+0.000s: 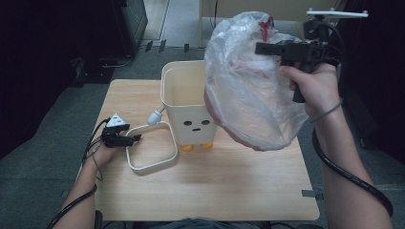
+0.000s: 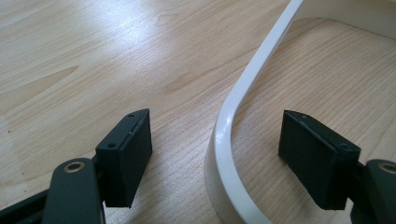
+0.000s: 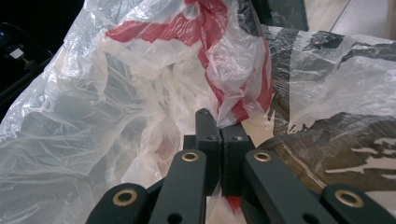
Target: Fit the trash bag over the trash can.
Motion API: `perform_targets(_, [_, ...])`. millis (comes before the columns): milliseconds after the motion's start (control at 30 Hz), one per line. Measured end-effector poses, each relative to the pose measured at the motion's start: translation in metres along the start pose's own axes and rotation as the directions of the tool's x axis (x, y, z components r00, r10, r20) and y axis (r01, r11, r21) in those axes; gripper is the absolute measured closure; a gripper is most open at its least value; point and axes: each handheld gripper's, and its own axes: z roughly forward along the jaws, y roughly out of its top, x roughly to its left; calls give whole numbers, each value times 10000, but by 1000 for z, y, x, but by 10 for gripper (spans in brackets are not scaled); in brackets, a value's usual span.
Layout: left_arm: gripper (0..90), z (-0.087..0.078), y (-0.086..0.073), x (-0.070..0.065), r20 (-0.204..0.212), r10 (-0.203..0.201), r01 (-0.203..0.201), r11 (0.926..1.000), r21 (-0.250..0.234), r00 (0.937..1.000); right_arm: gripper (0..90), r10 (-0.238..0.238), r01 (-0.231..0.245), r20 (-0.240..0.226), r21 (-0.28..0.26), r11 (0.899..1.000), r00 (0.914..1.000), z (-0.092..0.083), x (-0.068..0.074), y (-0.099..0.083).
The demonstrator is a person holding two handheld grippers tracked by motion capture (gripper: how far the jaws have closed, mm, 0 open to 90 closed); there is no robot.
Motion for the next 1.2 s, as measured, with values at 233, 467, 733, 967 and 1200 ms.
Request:
perform_targets(233, [259, 0, 0, 0, 5, 1, -1, 10000, 3, 10000, 900, 177, -170, -250, 283, 9995, 9995, 36, 4, 5])
perform_targets(467, [258, 0, 0, 0, 14, 3, -3, 10000, 11, 10000, 900, 290, -274, -462, 349, 9990, 9985, 68, 10, 15])
perform_targets(733, [257, 0, 0, 0, 15, 5, -5, 10000, 12, 10000, 900, 216, -177, -516, 735, 9971, 9984, 109, 24, 21])
perform_targets(967, [257, 0, 0, 0, 20, 6, -6, 10000, 13, 10000, 898, 131, -101, -245, 1219, 9925, 9996, 144, 30, 21])
perform_targets(1200, [257, 0, 0, 0, 55, 19, -19, 10000, 11, 10000, 894, -5, -31, 219, 1639, 9865, 9998, 174, 25, 10])
